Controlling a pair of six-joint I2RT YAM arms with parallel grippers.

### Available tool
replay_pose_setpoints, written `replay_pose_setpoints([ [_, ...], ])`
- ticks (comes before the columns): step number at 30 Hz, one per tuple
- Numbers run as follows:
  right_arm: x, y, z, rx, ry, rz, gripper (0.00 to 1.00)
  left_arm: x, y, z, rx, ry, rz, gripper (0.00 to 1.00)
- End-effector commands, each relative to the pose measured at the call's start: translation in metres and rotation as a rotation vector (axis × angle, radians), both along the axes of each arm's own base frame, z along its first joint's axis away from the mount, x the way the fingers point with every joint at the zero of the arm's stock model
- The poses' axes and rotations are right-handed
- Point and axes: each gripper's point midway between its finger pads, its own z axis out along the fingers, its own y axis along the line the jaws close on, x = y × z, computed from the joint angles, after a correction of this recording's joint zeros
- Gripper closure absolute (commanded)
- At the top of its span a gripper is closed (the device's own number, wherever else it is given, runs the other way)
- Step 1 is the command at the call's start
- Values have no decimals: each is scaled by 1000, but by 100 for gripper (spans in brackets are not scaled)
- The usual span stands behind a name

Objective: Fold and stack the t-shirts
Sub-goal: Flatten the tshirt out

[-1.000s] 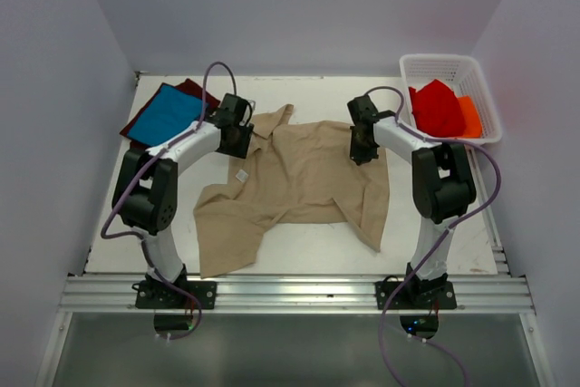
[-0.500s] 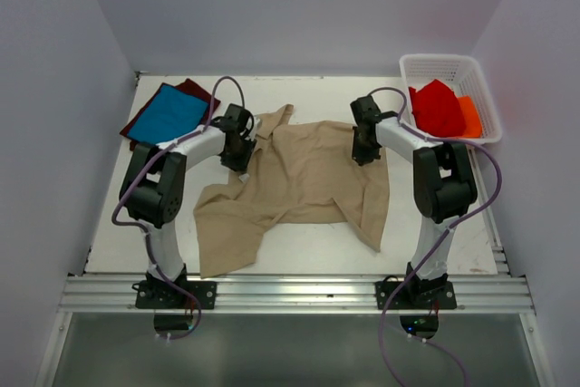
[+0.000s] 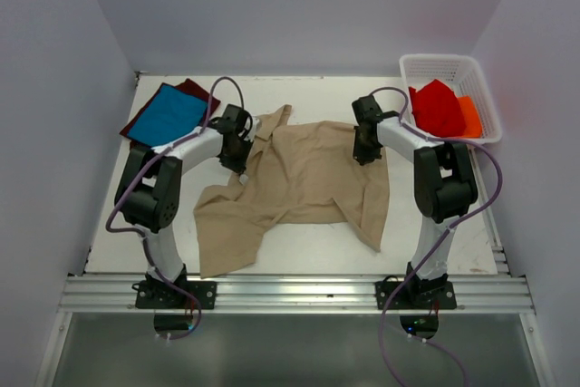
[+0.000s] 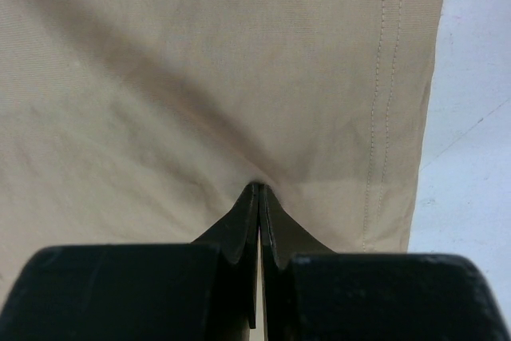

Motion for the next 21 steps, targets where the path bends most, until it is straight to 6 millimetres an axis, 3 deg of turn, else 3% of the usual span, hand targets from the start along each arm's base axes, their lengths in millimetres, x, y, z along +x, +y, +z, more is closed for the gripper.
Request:
replay_pose_setpoints([
  [1,9,0,13,12,-52,1,100,-2,-3,34,-34,-69,6,79],
  [7,10,0,13,9,-51,4,100,-8,-16,46,-107,-86,-48,67],
  [16,9,-2,12,0,-51,2,100,-27,-27,10,-112,49,-103,70],
  [21,8,-2,11,3,-48,4,100,-23,-18,3,-61,39,-74,71],
])
